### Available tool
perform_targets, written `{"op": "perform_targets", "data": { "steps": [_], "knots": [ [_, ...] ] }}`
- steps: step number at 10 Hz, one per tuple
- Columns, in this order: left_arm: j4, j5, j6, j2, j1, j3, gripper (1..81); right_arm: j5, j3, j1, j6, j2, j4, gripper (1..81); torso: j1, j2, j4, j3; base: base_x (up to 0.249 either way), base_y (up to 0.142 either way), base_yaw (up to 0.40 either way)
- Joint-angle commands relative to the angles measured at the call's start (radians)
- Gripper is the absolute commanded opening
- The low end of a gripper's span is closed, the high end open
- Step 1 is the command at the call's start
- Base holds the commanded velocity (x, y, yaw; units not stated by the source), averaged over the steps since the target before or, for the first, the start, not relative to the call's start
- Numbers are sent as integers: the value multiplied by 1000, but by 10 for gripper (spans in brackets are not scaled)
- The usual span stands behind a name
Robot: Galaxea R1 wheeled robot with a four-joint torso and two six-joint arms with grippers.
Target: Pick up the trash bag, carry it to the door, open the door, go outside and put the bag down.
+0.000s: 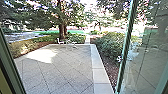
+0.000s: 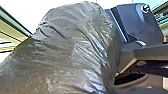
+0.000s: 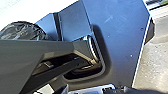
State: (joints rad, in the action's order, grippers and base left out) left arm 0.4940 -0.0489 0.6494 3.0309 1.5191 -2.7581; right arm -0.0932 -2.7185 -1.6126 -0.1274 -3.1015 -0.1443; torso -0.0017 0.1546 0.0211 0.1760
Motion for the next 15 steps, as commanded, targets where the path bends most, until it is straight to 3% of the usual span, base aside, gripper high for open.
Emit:
{"op": "perform_targets", "data": {
  "steps": [1,15],
  "knots": [
    [1,63,1,-1,-59,0,10,61,13,53,8,-22,14,811,2,0,0,0,91,0,0],
    [1,63,0,13,-58,0,10,61,13,52,9,-22,15,811,2,-1,0,1,92,0,0]
  ]
}}
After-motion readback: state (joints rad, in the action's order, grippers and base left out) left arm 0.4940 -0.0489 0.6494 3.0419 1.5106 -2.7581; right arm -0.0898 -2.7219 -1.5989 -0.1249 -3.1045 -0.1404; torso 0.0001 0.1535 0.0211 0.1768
